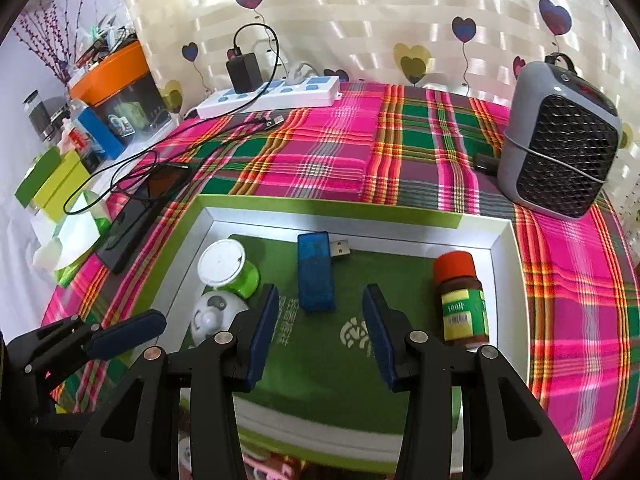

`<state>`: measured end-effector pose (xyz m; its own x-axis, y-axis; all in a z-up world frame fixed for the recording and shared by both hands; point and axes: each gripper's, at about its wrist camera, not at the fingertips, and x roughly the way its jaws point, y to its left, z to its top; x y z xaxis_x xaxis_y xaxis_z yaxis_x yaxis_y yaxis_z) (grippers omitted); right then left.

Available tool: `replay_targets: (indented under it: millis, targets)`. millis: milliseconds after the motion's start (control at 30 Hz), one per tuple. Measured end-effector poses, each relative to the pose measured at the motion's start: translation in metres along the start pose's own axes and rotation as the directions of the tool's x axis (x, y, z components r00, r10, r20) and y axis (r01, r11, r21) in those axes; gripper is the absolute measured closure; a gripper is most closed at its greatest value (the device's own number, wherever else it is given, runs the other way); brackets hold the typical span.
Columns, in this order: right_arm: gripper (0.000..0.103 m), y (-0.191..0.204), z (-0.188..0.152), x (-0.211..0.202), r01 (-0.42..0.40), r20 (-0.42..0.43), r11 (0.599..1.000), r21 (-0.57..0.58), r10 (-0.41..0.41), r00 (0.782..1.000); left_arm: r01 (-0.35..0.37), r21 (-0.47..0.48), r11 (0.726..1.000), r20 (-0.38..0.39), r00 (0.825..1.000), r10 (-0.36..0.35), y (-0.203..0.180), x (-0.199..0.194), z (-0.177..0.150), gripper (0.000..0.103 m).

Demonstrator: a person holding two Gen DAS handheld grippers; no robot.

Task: Organize rigid objects
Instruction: 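Open the right tool to drop the USB drive in the box while the left tool releases the egg-shaped object, then grasp the silver-white lighter with the right tool while the left tool reaches the white plug charger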

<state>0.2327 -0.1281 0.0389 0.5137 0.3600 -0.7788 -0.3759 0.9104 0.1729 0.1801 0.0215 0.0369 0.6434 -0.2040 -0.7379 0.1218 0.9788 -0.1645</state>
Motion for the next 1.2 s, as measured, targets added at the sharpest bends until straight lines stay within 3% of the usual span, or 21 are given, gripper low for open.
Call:
replay_targets:
  millis: [567,1200]
  targets:
    - [0.058,0.001,-0.043,-0.056,0.036,0.096,0.998,0.056,-0.041,0.995,-0.004,-0.011,1.0,0.051,0.999,0.004,0.001,-0.048,-0.035,0.064]
    - [0.058,-0.019,-0.108,-0.085,0.116,0.099,0.987,0.114,-0.128,0.987,0.039,-0.06,0.997,0.031,0.999,-0.037,0.021,-0.061,-0.071,0.064]
